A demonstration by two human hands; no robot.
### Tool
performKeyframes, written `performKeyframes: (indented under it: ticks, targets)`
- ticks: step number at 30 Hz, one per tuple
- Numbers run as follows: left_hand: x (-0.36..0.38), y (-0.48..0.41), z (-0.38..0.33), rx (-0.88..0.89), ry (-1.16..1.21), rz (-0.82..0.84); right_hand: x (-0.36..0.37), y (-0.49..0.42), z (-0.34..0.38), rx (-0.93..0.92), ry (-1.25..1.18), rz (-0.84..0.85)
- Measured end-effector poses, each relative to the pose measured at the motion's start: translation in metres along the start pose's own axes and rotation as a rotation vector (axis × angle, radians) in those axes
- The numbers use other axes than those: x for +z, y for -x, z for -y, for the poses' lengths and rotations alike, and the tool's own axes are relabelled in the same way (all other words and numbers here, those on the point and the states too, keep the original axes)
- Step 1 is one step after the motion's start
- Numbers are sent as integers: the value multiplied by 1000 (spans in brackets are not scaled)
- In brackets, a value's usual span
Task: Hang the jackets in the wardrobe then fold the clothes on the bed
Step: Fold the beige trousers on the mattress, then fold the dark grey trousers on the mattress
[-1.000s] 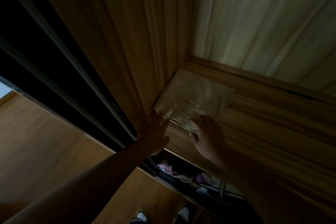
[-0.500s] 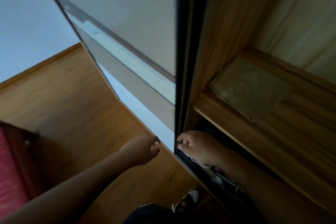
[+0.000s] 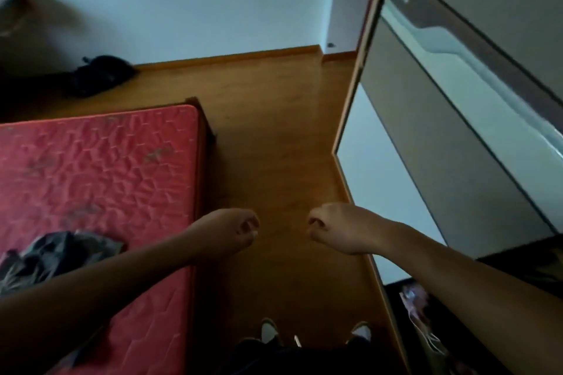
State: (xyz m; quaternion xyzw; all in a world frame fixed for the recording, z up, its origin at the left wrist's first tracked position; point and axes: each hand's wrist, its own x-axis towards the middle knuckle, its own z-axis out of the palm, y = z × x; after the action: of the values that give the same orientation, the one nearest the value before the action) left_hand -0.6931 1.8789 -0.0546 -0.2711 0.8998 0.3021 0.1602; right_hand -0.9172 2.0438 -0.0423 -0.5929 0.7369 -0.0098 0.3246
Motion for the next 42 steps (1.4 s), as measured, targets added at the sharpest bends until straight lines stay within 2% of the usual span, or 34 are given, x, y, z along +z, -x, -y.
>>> performKeyframes:
  ticks: [5,11,23,29,35,39,42]
  targets:
    - [-17,60,71,-187,112,-126,-20,-72,65,-131,53,139]
    - [-9,99,122,-409,216,-276,-21,-156,124,-299,203,285]
    - [-38,91,181,-900,415,-484,-31,-351,225,-728,348,463]
    - [-48,98,190,-1121,478,-536,-32,-440,271,-894,456,630]
    - [-49,112,201,-1210,552,-570,-23,-466,321,-1008,431,705]
    - [-49,119,230,-1245,616,-635,-7,-464,357,-1064,436,650]
    - [-45,124,262,-1251,649,-674,9,-466,382,-1066,526,622]
